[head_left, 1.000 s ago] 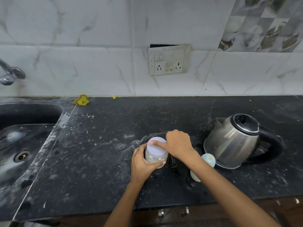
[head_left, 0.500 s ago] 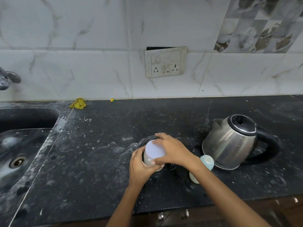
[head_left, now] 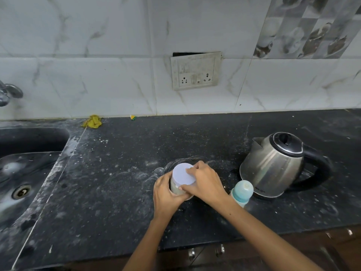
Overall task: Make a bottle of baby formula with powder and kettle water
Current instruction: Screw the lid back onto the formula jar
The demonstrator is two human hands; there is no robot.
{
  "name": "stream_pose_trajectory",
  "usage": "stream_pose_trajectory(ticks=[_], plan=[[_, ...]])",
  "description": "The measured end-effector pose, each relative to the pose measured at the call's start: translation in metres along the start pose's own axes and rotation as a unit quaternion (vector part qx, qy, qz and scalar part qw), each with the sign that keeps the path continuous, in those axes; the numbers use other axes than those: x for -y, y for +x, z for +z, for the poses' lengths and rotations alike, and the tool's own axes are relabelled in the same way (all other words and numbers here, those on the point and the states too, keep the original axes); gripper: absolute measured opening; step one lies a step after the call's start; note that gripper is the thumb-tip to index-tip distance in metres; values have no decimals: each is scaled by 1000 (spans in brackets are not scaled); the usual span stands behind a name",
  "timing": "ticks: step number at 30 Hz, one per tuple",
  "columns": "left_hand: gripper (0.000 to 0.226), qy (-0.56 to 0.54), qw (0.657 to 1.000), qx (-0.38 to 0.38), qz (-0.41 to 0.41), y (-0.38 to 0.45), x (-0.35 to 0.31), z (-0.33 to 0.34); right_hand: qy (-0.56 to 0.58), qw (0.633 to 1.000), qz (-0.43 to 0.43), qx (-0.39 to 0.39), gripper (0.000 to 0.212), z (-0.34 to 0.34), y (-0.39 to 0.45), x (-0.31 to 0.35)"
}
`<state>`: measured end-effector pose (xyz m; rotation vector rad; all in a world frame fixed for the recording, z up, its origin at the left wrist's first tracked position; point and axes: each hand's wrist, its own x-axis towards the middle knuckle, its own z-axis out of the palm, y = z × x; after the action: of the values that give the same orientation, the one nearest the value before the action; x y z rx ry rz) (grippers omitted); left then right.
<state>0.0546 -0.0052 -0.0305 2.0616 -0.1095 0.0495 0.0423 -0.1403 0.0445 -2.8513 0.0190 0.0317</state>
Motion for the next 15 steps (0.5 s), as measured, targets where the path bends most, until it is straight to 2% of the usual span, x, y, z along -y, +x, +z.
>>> stream_pose_trajectory(ticks=[4,5,7,9,11,13,15], plan=[[102,58,998,10,33,-2,-1,-4,81,996,-19,-26,64,6,-17,-10],[107,63,997,8,45,-4,-2,-6,97,993,-28,-56,62,6,-23,-14],[107,61,996,-4,62,-7,-5,-9,134,974,-45,-175,50,6,-38,-26],[97,64,994,-17,84,-8,-8,-12,155,934,-21,-321,37,6,-61,-38],[82,59,993,-29,99,-7,-10,-13,163,897,25,-411,34,11,-85,-52],[67,42,994,-31,96,-4,-12,-12,201,873,76,-438,46,26,-103,-67],[55,35,995,-27,88,-4,-12,-10,260,863,120,-416,63,45,-112,-79]])
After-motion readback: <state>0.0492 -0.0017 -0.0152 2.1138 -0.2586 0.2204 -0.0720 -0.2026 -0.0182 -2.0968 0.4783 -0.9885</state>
